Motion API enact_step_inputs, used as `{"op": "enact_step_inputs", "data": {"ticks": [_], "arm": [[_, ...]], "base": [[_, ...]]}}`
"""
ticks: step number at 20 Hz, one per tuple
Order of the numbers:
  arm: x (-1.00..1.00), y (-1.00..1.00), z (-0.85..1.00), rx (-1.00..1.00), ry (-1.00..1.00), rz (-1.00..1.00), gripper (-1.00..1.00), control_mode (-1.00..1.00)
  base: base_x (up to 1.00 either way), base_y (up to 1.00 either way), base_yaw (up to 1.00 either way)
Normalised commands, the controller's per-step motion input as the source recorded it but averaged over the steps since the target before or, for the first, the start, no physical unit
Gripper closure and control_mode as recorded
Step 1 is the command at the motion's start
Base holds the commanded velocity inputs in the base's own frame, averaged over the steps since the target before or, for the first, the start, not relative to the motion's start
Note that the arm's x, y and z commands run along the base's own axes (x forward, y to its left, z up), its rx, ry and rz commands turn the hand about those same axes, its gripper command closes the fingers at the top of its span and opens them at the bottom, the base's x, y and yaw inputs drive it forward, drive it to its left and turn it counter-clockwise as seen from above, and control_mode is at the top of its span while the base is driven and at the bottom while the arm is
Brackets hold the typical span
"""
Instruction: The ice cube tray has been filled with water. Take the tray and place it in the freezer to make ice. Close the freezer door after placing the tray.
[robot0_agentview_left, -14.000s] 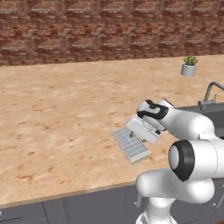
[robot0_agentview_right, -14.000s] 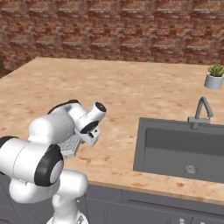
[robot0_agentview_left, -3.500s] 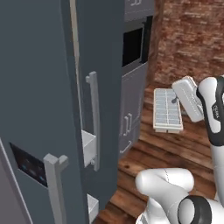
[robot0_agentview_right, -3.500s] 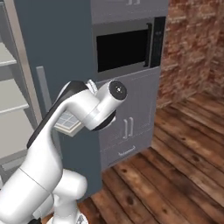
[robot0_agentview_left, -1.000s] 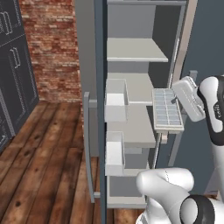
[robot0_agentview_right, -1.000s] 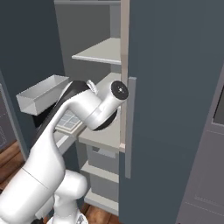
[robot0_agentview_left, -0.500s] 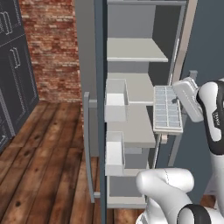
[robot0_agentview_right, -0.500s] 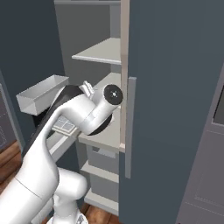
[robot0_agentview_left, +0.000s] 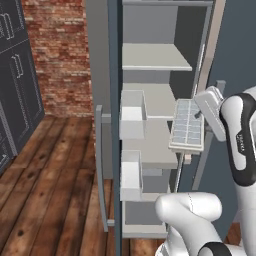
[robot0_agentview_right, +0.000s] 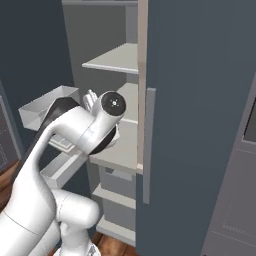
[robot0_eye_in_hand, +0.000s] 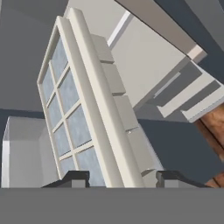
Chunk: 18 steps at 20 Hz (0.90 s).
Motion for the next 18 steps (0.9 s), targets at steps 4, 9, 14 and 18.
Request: {"op": "enact_step_inputs", "data": {"ticks": [4, 9, 14, 18], "arm": [[-0.14, 0.0, 0.33, 0.01, 0.0, -0.09, 1.0, -1.0], [-0.02, 0.0, 0.27, 0.0, 0.0, -0.13, 1.0, -1.0], [0.0, 0.0, 0.16, 0.03, 0.0, -0.16, 1.0, -1.0], [-0.07, 0.0, 0.25, 0.04, 0.0, -0.13, 1.0, -1.0]], "base": [[0.0, 0.0, 0.0], [0.0, 0.0, 0.0], [0.0, 0.0, 0.0], [0.0, 0.0, 0.0]]}}
